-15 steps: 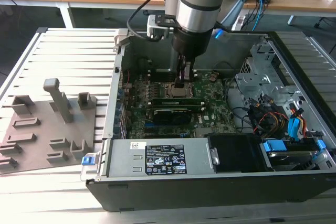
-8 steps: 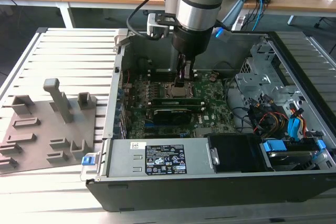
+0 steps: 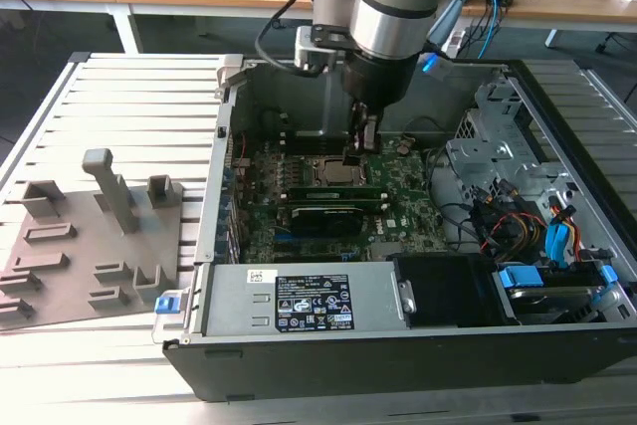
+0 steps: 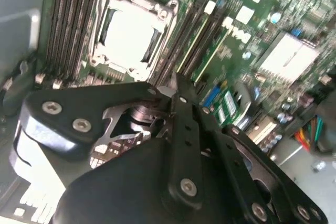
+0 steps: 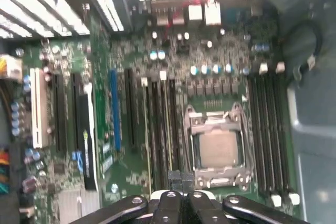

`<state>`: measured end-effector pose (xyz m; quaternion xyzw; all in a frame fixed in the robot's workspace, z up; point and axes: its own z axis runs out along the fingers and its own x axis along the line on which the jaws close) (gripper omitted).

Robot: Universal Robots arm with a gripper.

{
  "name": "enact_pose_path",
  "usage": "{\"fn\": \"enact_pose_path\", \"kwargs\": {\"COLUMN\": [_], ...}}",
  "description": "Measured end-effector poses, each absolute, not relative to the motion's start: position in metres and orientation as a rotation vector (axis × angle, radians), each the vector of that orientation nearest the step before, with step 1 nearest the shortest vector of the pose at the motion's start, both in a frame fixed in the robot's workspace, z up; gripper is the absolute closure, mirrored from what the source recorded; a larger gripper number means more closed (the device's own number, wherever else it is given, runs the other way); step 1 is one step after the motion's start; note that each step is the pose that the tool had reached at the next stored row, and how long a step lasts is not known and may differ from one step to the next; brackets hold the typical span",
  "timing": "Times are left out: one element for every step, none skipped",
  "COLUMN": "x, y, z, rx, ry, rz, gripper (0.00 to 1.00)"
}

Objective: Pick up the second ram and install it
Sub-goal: 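Press down the second ram until it locks into place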

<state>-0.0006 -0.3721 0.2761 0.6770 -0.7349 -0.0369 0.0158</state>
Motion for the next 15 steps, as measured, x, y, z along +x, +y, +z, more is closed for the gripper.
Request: {"fn": "enact_pose_path", "kwargs": {"x": [0.003,0.007,0.012,0.017,0.021,0.024,0.027,0.027,0.027,0.027,0.027,0.027,0.027,0.027,0.027], "y": [-0.372,-0.372,-0.372,-0.372,-0.372,-0.372,-0.372,-0.372,-0.372,-0.372,-0.372,-0.372,-0.372,-0.372,-0.372], "z": [0.274,0.272,0.268,0.264,0.260,0.255,0.248,0.244,0.242,0.236,0.233,0.231,0.229,0.228,0.235], "rx": [2.105,2.106,2.105,2.105,2.107,2.113,2.118,2.120,2.122,2.126,2.128,2.129,2.130,2.130,2.132], "ry": [-2.286,-2.285,-2.285,-2.285,-2.284,-2.278,-2.273,-2.271,-2.269,-2.265,-2.263,-2.261,-2.259,-2.260,-2.261], "rz": [-0.115,-0.116,-0.116,-0.116,-0.116,-0.116,-0.115,-0.115,-0.115,-0.115,-0.115,-0.114,-0.114,-0.115,-0.114], "gripper": [0.89,0.89,0.89,0.89,0.89,0.89,0.89,0.89,0.89,0.89,0.89,0.89,0.89,0.89,0.89]}}
